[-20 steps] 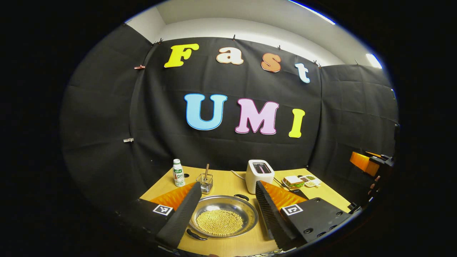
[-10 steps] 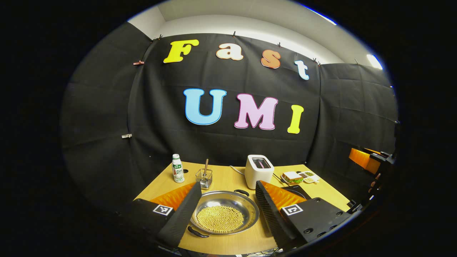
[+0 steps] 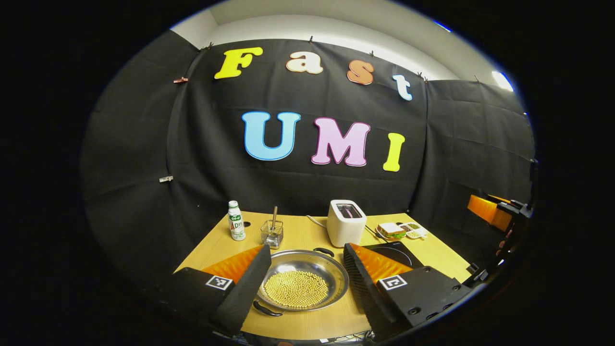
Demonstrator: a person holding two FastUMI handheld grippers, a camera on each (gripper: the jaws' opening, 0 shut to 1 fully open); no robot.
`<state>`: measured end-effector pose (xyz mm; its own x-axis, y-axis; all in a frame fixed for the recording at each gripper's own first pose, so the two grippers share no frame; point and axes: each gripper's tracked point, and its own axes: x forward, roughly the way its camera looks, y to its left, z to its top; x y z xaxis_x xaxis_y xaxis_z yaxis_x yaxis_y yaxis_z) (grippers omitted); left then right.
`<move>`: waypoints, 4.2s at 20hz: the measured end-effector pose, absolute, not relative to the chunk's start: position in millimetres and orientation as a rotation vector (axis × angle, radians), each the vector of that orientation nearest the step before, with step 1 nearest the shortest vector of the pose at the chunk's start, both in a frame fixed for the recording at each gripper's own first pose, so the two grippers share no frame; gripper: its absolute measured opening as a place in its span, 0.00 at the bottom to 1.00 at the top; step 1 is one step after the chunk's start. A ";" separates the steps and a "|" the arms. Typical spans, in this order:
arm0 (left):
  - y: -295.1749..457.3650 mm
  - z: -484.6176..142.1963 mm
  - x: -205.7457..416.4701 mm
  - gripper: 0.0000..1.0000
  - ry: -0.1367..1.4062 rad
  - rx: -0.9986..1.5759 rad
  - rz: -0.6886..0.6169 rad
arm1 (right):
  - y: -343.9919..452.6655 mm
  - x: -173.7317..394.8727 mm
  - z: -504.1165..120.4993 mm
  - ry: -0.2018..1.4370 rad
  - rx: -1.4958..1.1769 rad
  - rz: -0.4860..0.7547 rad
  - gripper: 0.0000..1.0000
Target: First push the handle of the pot to place it horizontally, then grasp the pot with both hands and set it on the induction cooktop.
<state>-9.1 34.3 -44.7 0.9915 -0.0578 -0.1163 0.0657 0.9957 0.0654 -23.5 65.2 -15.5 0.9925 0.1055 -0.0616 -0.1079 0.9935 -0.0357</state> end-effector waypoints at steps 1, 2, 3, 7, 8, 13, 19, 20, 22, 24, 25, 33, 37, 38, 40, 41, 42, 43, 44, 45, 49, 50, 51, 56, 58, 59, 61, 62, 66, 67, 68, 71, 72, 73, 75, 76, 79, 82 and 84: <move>34.5 -51.1 -8.1 0.95 0.134 0.075 -0.069 | 66.0 -24.6 -15.3 0.063 -0.036 0.111 0.95; 34.8 -57.5 -7.4 0.94 0.156 0.082 -0.084 | 67.3 -26.5 -14.6 0.063 -0.032 0.115 0.98; 36.5 -63.4 -4.9 0.85 0.177 0.089 -0.092 | 67.9 -27.3 -14.0 0.062 -0.031 0.119 0.98; 45.4 -89.8 -0.5 0.54 0.262 0.103 -0.113 | 65.0 -29.3 -23.9 0.090 -0.030 0.121 0.98; 47.9 -98.6 2.5 0.52 0.279 0.104 -0.119 | 63.8 -29.3 -25.8 0.096 -0.025 0.121 0.98; 54.4 -143.1 7.4 0.22 0.416 0.105 -0.164 | 61.1 -29.1 -34.6 0.120 -0.027 0.119 1.00; 62.9 -198.8 4.4 0.05 0.548 0.173 -0.211 | 59.9 -21.8 -36.2 0.116 -0.035 0.114 0.98; 64.0 -208.8 3.9 0.05 0.567 0.190 -0.220 | 59.1 -21.0 -38.4 0.124 -0.034 0.111 0.98; 69.0 -232.3 0.5 0.05 0.611 0.246 -0.224 | 61.3 -20.7 -44.2 0.144 -0.033 0.116 0.98; 70.8 -256.5 -3.3 0.05 0.666 0.265 -0.250 | 60.3 -18.4 -47.9 0.156 -0.047 0.114 0.98; 69.8 -267.1 -4.0 0.05 0.694 0.261 -0.266 | 60.1 -17.7 -49.1 0.161 -0.047 0.114 0.98; 76.1 -308.9 8.9 0.05 0.808 0.327 -0.306 | 59.2 -22.4 -69.9 0.209 -0.041 0.112 0.99; 85.2 -326.8 13.9 0.05 0.862 0.323 -0.288 | 55.6 -20.9 -70.7 0.210 -0.047 0.101 0.98; 85.1 -328.9 13.8 0.05 0.868 0.307 -0.289 | 55.5 -21.3 -72.1 0.213 -0.048 0.101 0.99; 87.5 -332.2 15.8 0.05 0.871 0.297 -0.286 | 55.4 -22.1 -74.9 0.224 -0.048 0.103 0.99; 90.9 -332.1 17.7 0.05 0.871 0.302 -0.279 | 56.5 -21.4 -76.3 0.229 -0.048 0.106 0.99; 95.5 -332.7 18.4 0.05 0.870 0.304 -0.271 | 58.0 -22.7 -77.6 0.232 -0.048 0.109 0.99; 99.8 -332.3 20.7 0.05 0.870 0.298 -0.260 | 58.8 -22.1 -78.5 0.237 -0.049 0.113 0.99; 104.2 -332.3 22.4 0.05 0.872 0.287 -0.249 | 60.3 -21.9 -80.9 0.240 -0.051 0.116 0.99; 107.8 -331.5 24.6 0.05 0.870 0.270 -0.238 | 62.3 -21.0 -81.5 0.243 -0.052 0.121 0.99; 124.2 -327.4 33.2 0.05 0.868 0.210 -0.189 | 67.5 -19.1 -82.7 0.251 -0.047 0.130 0.98; 129.3 -326.4 35.9 0.05 0.867 0.203 -0.177 | 68.3 -17.7 -82.1 0.250 -0.045 0.130 0.99; 134.5 -325.3 37.8 0.05 0.864 0.196 -0.165 | 68.7 -16.3 -82.0 0.250 -0.045 0.129 0.99; 159.8 -321.1 51.2 0.05 0.860 0.170 -0.119 | 69.0 -15.3 -84.9 0.258 -0.048 0.126 0.98; 169.8 -321.7 55.6 0.05 0.865 0.159 -0.098 | 68.5 -14.1 -86.6 0.264 -0.048 0.126 0.98; 173.6 -321.6 57.6 0.05 0.867 0.148 -0.090 | 69.6 -13.9 -87.7 0.268 -0.046 0.127 0.99; 181.3 -322.8 61.2 0.05 0.867 0.127 -0.074 | 72.4 -12.8 -89.6 0.275 -0.045 0.133 0.99; 185.8 -323.1 63.2 0.05 0.866 0.116 -0.063 | 73.2 -12.1 -91.1 0.279 -0.046 0.135 0.98; 204.4 -322.4 73.4 0.05 0.866 0.053 -0.013 | 76.2 -12.7 -95.5 0.293 -0.048 0.135 0.98; 208.0 -321.0 75.2 0.05 0.866 0.044 -0.006 | 78.4 -12.9 -97.3 0.297 -0.050 0.139 0.98; 211.8 -319.5 77.1 0.05 0.864 0.037 0.002 | 82.3 -12.9 -100.5 0.304 -0.054 0.143 0.99; 221.7 -315.9 83.7 0.05 0.864 0.018 0.019 | 90.0 -11.8 -103.2 0.312 -0.050 0.156 0.99; 225.5 -315.3 86.2 0.05 0.863 0.008 0.028 | 92.7 -10.9 -102.4 0.309 -0.050 0.160 0.99; 229.7 -314.5 89.7 0.05 0.861 -0.007 0.039 | 94.3 -9.9 -102.8 0.309 -0.052 0.161 0.99; 237.6 -312.8 96.6 0.05 0.860 -0.039 0.055 | 95.9 -11.4 -105.9 0.313 -0.050 0.162 0.99; 241.4 -311.1 99.2 0.05 0.861 -0.047 0.059 | 96.8 -11.6 -106.8 0.315 -0.048 0.162 0.99; 252.9 -308.2 111.8 0.05 0.858 -0.047 0.069 | 97.4 -11.8 -108.3 0.324 -0.049 0.156 0.99; 263.5 -304.8 125.4 0.05 0.852 -0.039 0.080 | 95.2 -13.5 -112.4 0.335 -0.055 0.149 0.98; 269.7 -303.6 134.4 0.05 0.847 -0.036 0.083 | 93.1 -13.9 -113.1 0.340 -0.061 0.142 0.98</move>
